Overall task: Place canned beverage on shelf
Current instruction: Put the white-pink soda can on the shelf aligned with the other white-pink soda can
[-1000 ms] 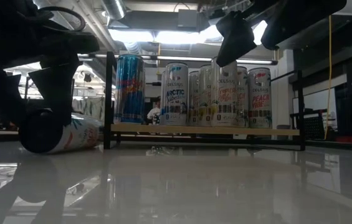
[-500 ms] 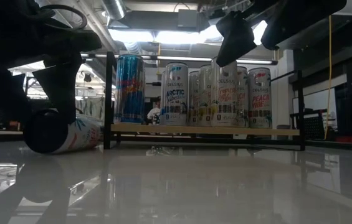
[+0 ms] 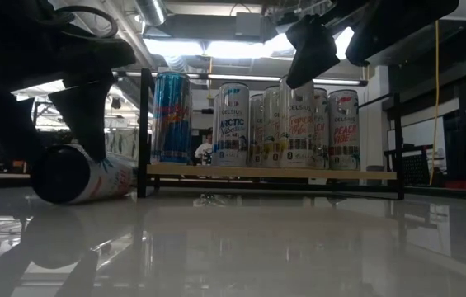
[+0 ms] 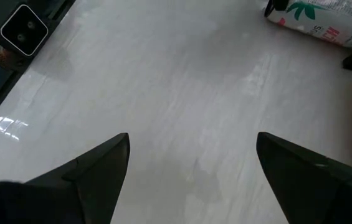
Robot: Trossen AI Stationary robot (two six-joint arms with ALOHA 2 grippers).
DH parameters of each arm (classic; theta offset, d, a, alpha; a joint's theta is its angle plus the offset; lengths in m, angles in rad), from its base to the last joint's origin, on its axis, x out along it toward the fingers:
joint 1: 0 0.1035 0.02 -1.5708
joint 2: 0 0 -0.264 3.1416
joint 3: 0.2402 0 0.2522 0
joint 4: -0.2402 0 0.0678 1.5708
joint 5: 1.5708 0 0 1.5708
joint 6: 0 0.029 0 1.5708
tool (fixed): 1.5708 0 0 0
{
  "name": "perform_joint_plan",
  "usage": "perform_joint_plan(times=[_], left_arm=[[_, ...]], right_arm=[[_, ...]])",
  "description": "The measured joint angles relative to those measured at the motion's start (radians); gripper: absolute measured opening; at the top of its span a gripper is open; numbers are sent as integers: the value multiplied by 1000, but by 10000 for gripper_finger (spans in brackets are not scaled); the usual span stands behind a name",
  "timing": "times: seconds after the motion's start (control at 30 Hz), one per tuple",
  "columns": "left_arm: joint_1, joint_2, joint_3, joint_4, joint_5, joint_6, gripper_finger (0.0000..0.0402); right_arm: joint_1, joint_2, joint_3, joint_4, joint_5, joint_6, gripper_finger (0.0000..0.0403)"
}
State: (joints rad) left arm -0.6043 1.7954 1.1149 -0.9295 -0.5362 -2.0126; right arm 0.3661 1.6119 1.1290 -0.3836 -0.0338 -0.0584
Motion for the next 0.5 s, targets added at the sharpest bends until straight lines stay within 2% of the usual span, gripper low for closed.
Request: perform_joint_plan(times=[0.2,0.5], left_arm=[[31,0,0,0,0,7,351],[39,0,0,2,-1,8,354]], right_arm=[[0,0,0,0,0,0,344],[0,0,0,0,0,0,344]])
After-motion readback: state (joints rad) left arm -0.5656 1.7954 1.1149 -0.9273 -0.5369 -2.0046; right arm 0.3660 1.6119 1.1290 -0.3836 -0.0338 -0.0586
